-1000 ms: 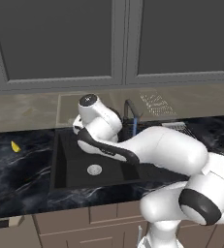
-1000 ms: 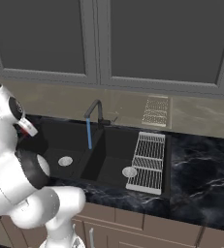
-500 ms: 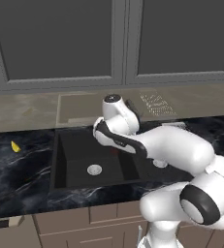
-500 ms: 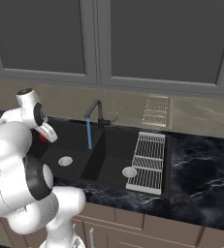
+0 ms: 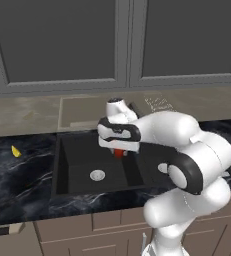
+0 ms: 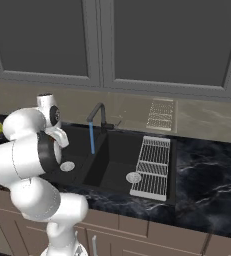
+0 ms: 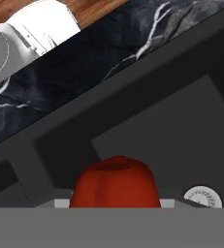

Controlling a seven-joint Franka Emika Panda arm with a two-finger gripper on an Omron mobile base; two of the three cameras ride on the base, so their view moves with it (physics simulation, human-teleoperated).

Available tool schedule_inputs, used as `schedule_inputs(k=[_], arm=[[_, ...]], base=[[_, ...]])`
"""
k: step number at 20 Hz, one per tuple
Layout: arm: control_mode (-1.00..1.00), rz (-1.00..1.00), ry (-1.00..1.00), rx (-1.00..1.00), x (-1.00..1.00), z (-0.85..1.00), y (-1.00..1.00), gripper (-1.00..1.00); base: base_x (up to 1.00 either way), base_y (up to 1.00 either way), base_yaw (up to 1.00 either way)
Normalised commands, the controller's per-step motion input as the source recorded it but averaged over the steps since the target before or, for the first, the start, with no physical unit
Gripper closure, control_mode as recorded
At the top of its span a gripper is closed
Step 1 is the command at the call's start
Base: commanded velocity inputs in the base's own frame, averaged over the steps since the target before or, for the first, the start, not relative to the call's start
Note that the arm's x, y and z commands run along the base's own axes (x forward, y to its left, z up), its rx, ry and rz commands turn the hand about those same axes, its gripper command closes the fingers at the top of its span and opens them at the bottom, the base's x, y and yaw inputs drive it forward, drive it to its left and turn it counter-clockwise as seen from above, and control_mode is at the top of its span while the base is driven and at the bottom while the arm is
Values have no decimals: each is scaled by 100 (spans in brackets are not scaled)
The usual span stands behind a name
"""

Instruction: Turn on the sink faucet. Then move the bell pepper from the counter to the sink. Turn off the sink. Move the vegetable from the sink to the pot next to the stove. Finally move the pot to the rear left burner.

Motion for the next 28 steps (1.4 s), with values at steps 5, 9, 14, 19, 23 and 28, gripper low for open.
schedule_inputs(k=[5, 9, 14, 19, 23, 28], arm=[[-100, 0, 4, -2, 15, -48, 0, 100], [-100, 0, 0, 0, 12, -40, -5, 100], [-100, 0, 0, 0, 11, -41, -10, 100], [-100, 0, -1, 0, 11, -40, -9, 100], [-100, 0, -2, 0, 15, -38, -2, 100], [-100, 0, -3, 0, 17, -34, -2, 100]], base=[[0, 0, 0], [0, 0, 0], [0, 0, 0], [0, 0, 0], [0, 0, 0], [0, 0, 0]])
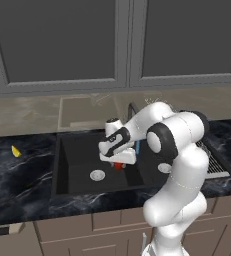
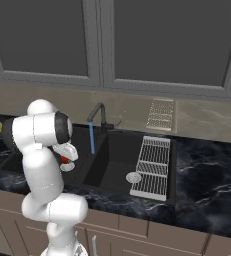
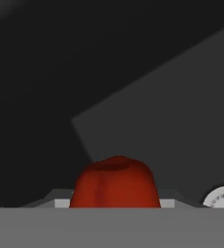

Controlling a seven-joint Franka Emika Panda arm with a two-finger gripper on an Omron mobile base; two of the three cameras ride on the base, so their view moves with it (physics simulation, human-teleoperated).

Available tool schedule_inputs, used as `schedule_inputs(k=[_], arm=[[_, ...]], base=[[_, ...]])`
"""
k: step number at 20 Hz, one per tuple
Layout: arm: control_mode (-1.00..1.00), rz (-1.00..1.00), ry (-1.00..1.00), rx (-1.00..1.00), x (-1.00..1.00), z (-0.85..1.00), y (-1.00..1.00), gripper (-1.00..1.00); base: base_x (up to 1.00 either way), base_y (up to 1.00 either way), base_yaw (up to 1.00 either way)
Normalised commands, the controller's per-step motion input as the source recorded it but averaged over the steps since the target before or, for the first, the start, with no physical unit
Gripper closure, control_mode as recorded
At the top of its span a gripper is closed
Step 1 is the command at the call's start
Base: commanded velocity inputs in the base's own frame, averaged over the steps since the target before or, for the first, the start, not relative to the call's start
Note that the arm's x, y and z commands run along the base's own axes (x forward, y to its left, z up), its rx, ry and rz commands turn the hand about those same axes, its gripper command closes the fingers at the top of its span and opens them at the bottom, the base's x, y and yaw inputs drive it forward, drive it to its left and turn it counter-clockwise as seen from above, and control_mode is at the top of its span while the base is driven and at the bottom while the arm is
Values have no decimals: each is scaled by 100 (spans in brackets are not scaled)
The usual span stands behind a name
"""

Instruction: Turn on the sink faucet. Then move the bell pepper from the counter to the sink. Turn off the sink. Move the vegetable from the sink to the pot next to the stove. Finally move the pot to the rear left burner.

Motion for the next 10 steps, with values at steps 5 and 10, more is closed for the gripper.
schedule_inputs(k=[5, 10], arm=[[-100, 0, -3, 0, 19, -32, 0, 100], [-100, 0, 0, 0, 19, -31, 0, 100]], base=[[0, 0, 0], [0, 0, 0]])
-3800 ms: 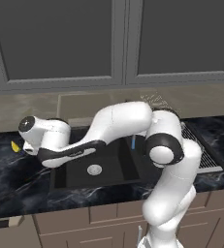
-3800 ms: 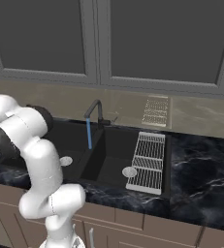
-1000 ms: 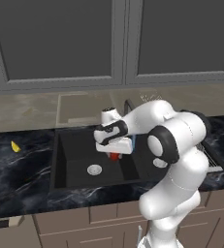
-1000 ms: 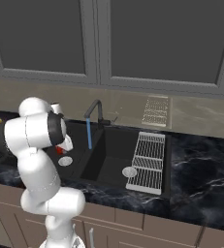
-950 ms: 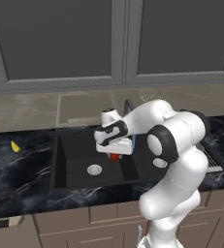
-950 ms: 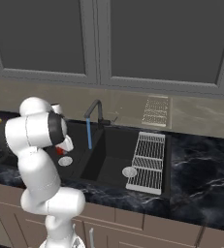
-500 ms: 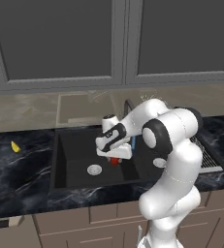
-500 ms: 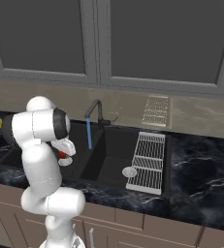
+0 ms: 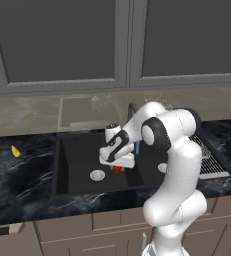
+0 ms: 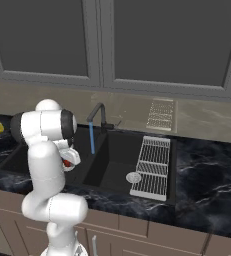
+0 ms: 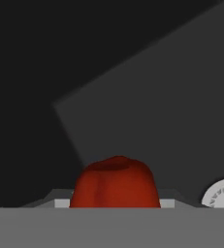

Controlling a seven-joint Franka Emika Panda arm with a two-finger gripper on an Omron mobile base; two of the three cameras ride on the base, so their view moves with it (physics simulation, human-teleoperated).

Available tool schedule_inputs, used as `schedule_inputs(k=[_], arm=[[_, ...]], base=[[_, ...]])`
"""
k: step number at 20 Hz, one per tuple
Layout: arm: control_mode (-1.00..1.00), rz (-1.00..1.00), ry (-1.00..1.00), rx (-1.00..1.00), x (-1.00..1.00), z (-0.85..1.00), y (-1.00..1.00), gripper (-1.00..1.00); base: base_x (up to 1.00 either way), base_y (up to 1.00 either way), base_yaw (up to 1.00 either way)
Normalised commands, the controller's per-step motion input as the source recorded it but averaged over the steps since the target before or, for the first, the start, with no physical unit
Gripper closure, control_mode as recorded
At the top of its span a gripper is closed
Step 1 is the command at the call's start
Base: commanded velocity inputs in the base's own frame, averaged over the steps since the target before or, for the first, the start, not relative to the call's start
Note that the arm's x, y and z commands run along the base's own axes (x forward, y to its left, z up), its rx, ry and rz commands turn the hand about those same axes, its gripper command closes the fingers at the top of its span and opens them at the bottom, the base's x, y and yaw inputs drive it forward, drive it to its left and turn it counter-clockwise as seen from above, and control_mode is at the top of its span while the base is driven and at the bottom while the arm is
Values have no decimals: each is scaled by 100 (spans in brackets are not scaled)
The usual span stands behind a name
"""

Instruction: Turn on the sink faucet. Then move the bell pepper from the counter to the sink. Turn off the sink. Move the vegetable from the sink to the pot next to the stove. Finally move the pot to the rear left burner.

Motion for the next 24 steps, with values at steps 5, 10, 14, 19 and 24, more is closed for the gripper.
schedule_inputs(k=[5, 10, 14, 19, 24], arm=[[-100, 0, 0, 0, 16, -32, 0, 100], [-100, 0, 0, 0, 23, -26, 0, 100], [-100, 0, 0, 0, 26, -24, 0, 100], [-100, 0, 0, 0, 26, -21, 0, 100], [-100, 0, 0, 0, 28, -19, 0, 100]], base=[[0, 0, 0], [0, 0, 0], [0, 0, 0], [0, 0, 0], [0, 0, 0]])
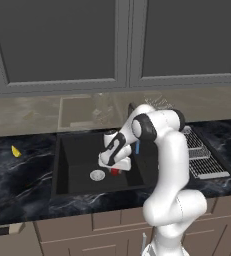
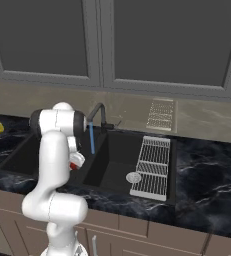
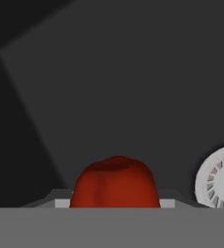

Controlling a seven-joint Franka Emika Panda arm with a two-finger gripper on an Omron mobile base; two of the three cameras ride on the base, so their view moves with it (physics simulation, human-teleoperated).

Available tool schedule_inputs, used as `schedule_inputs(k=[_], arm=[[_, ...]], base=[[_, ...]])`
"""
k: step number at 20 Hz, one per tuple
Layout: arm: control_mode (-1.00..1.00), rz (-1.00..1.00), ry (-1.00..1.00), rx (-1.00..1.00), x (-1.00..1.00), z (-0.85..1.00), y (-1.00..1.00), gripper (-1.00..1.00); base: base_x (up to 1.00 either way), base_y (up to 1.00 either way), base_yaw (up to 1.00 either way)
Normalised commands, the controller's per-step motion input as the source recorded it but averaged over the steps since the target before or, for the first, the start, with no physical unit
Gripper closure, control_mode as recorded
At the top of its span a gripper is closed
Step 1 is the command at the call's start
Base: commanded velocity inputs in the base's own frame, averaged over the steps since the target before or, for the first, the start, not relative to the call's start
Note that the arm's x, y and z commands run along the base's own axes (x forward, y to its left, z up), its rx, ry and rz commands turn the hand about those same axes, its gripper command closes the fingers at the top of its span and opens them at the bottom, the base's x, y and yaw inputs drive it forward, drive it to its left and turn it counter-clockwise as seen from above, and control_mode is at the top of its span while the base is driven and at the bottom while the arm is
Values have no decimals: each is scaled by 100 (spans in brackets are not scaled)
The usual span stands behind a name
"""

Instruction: Turn on the sink faucet. Then move the bell pepper from the counter to the sink. Turn off the sink. Move the vegetable from the sink to the pot next to the stove. Finally move the pot to the rear left burner.

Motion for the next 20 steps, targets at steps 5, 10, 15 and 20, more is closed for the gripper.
schedule_inputs(k=[5, 10, 15, 20], arm=[[-100, 0, 0, 0, 28, -19, 0, 100], [-100, 0, 0, 0, 27, -19, 4, 100], [-100, 0, 0, 0, 20, -16, 10, 100], [-100, 0, 0, 0, 17, -16, 15, 100]], base=[[0, 0, 0], [0, 0, 0], [0, 0, 0], [0, 0, 0]])
